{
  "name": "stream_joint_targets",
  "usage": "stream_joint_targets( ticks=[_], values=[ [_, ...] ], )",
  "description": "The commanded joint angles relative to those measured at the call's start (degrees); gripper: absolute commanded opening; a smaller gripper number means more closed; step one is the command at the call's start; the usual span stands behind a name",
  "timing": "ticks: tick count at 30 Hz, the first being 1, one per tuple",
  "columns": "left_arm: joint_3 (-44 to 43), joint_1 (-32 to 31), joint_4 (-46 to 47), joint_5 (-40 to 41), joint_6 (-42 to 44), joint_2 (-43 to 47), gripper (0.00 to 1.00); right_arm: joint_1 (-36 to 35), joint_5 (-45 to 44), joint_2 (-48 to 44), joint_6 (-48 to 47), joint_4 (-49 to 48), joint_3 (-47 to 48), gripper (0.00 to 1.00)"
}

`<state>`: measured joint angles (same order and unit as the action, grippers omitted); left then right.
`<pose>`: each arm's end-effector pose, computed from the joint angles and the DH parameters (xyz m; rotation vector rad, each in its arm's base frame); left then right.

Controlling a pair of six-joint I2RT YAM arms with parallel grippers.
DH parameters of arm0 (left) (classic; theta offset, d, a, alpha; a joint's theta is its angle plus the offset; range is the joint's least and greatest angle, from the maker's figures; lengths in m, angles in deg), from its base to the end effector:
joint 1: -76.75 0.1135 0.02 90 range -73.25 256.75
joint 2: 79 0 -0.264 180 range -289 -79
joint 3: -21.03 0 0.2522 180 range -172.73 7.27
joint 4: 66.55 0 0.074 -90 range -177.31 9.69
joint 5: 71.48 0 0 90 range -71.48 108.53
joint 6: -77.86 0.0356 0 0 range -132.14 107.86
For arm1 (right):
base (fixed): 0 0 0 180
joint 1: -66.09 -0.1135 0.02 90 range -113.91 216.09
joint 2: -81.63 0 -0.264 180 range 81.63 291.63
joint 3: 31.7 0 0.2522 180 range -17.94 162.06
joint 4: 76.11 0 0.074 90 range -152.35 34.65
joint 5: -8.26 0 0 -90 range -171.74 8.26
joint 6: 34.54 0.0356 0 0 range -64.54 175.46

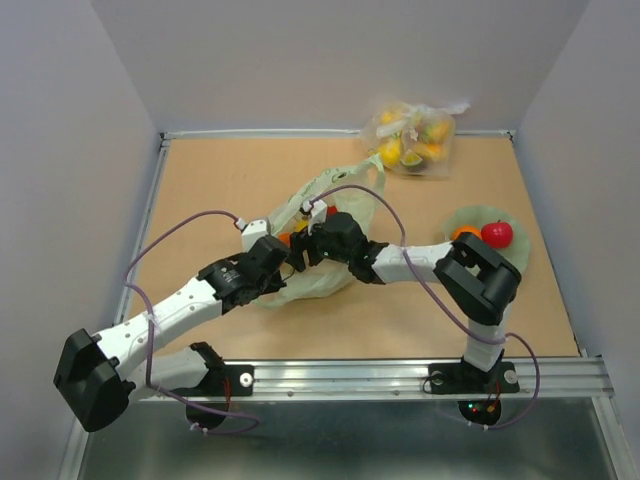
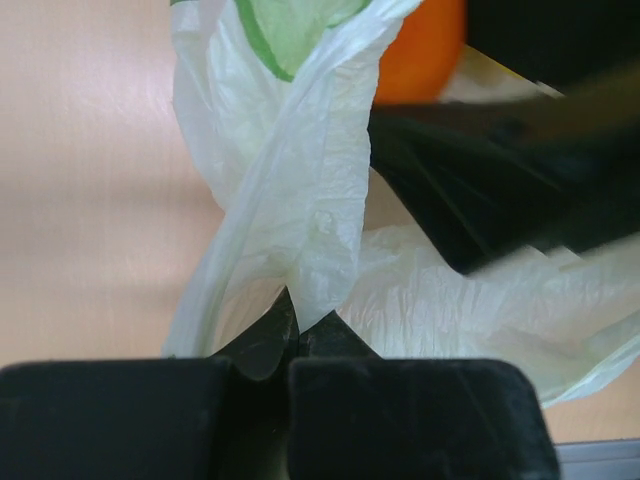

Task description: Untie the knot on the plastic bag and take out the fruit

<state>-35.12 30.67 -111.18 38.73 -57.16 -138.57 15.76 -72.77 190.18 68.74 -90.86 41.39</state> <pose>0.1544 -0.1426 0.2462 -0.1397 2.3669 -0.3521 0.2584 0.3203 0.1789 -0.7493 1.8898 0.8746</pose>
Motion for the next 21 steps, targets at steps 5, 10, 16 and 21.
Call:
stream_joint_targets(
  ticks=[5,10,16,21],
  values=[
    [-3.4,4.25,3.62,3.61,6.78,-1.68,0.0,-0.21,-3.69,-17.13,-0.18,7.67,-4.75,0.01],
    [-3.31,5.48,5.29,4.84,9.42,-3.8,0.0,-0.21,-8.44,-26.8,0.26,16.98,-5.98,0.0],
    [-2.7,7.06,7.75,7.21,12.93,-4.76,0.0,-0.04,-23.71,-37.61,4.63,33.41,-7.47,0.0],
    [-2.35,8.55,9.86,7.83,15.74,-5.29,0.0,5.31,-33.93,-44.56,12.9,46.34,-10.37,0.0]
  ],
)
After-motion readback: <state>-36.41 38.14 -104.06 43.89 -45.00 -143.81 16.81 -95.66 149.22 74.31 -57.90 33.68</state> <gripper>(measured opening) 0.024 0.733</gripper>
